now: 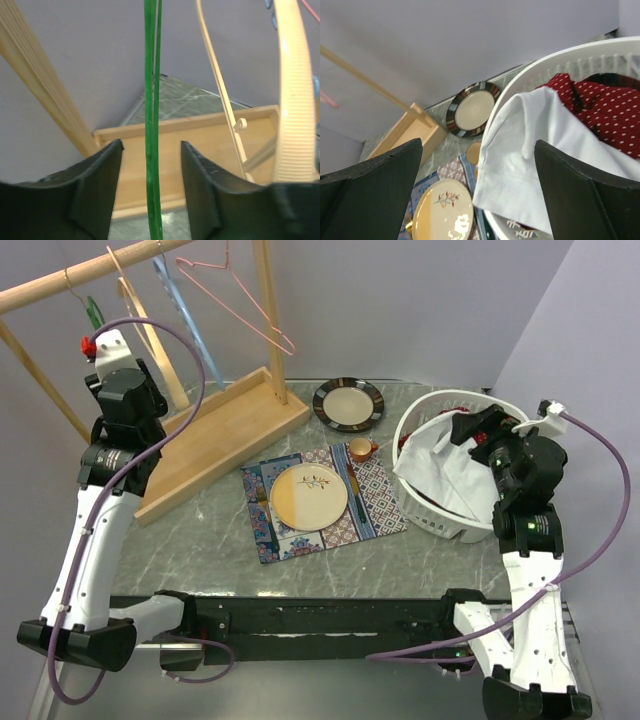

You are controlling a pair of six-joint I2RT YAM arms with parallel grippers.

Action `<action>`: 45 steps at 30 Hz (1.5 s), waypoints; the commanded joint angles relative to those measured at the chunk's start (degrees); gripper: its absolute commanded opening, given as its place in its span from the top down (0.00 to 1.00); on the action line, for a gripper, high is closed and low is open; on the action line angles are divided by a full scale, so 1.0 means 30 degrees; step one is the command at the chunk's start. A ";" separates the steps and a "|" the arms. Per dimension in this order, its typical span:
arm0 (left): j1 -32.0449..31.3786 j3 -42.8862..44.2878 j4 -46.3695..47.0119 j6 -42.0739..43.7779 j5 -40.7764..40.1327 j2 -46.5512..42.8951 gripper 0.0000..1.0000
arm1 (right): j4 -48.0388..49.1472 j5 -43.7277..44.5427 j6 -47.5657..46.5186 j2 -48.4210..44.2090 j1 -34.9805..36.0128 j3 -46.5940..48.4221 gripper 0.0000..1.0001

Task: Remove the skirt from the hanger

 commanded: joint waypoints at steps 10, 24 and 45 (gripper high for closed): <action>0.0066 0.1297 -0.1433 -0.2134 1.0640 -0.4805 0.03 | -0.0945 -0.4236 -0.0289 0.0222 0.4594 0.1399 0.00; 0.0066 -0.5789 0.6125 -0.6677 2.4883 -0.7651 0.03 | -0.3461 -0.3356 0.0594 -0.3759 0.4654 0.1135 0.00; 0.0066 -1.0539 0.8883 -0.6707 2.6702 -0.9527 0.03 | -0.2058 -0.5174 0.2058 -0.4700 0.4771 -0.0828 0.00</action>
